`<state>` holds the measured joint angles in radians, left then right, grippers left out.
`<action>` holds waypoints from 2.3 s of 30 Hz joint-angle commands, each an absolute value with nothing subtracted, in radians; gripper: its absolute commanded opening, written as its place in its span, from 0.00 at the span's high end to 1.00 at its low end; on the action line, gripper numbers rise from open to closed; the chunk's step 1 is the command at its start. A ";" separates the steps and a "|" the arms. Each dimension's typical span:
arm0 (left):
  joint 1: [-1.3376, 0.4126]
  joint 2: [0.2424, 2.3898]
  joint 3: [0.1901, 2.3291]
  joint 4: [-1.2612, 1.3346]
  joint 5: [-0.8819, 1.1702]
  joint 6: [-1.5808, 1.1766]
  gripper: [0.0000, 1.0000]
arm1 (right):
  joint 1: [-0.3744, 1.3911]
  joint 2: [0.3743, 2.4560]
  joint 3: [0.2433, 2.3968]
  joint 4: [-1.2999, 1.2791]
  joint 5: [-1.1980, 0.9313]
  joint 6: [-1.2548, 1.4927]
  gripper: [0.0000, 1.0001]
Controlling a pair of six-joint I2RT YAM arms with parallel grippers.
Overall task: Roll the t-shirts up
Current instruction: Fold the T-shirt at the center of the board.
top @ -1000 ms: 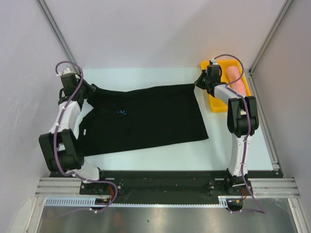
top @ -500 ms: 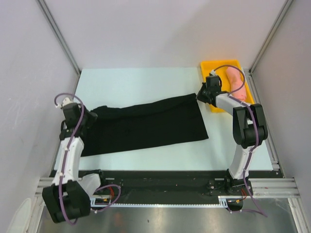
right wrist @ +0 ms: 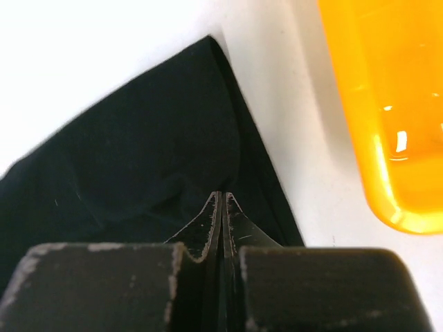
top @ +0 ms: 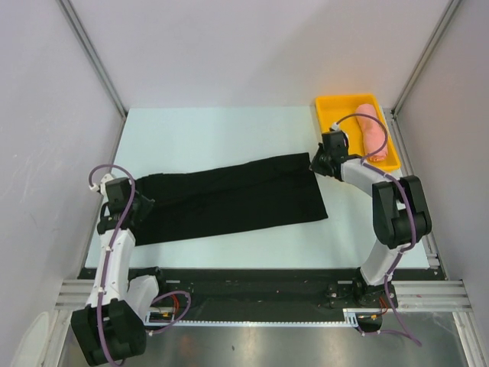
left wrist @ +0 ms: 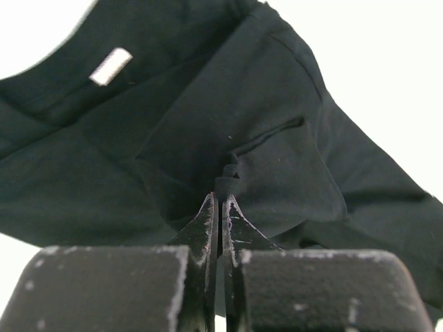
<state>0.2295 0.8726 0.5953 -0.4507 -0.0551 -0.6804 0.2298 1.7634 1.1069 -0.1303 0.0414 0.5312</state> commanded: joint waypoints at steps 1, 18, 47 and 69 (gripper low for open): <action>0.245 0.831 0.650 -0.517 -0.166 -0.660 1.00 | 0.232 1.692 1.091 -0.138 0.095 0.538 1.00; 0.272 0.825 0.577 -0.483 -0.104 -0.646 1.00 | 0.279 1.641 1.043 -0.178 0.118 0.543 0.55; 0.272 0.847 0.609 -0.468 -0.098 -0.612 1.00 | 0.253 1.764 1.103 -0.149 0.156 0.516 1.00; 0.275 0.847 0.626 -0.465 -0.087 -0.588 1.00 | 0.305 1.792 1.166 -0.218 0.172 0.643 0.52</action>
<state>0.2646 0.8516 0.6094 -0.4889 -0.0940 -0.6090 0.3061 1.7603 1.1122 -0.1936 0.1345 0.5865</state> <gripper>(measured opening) 0.010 0.480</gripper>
